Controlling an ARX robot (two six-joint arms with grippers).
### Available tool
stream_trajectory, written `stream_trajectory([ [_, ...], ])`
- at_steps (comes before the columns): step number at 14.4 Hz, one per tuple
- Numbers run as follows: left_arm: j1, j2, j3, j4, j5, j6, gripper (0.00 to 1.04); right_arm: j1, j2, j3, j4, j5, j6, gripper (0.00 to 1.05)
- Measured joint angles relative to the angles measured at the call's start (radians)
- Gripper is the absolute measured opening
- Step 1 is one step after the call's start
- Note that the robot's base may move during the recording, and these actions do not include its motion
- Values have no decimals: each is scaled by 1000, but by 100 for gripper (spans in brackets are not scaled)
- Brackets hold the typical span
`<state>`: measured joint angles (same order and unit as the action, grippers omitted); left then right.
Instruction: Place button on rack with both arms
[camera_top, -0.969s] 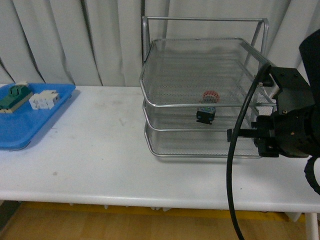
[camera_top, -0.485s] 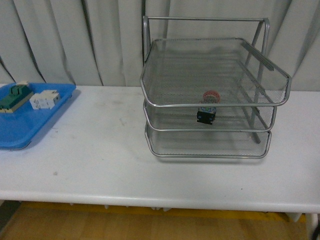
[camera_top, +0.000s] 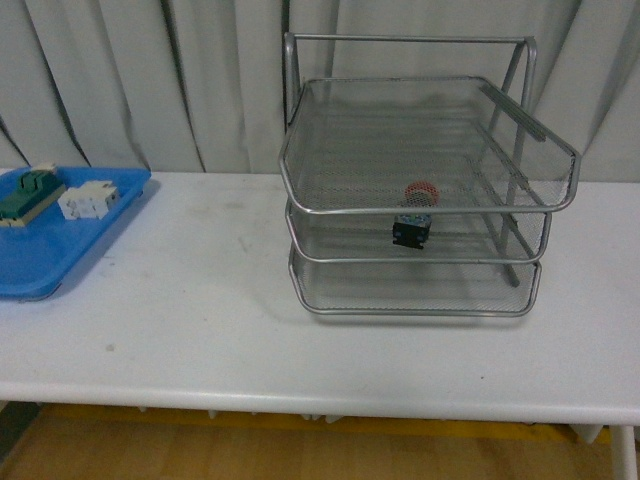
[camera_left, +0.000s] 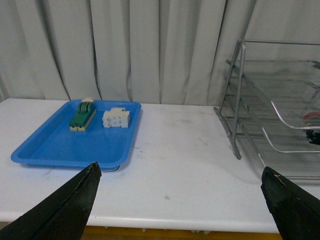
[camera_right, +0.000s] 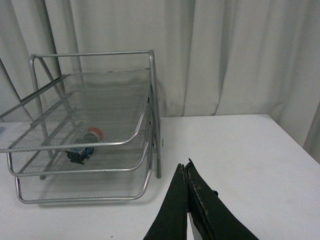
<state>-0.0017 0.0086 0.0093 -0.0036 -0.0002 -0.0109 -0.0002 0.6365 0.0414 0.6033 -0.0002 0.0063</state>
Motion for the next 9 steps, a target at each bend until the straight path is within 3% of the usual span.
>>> stream_trajectory([
  [9,0,0,0,0,0,0,98,0,-312,-30,-280,0,-1,2],
])
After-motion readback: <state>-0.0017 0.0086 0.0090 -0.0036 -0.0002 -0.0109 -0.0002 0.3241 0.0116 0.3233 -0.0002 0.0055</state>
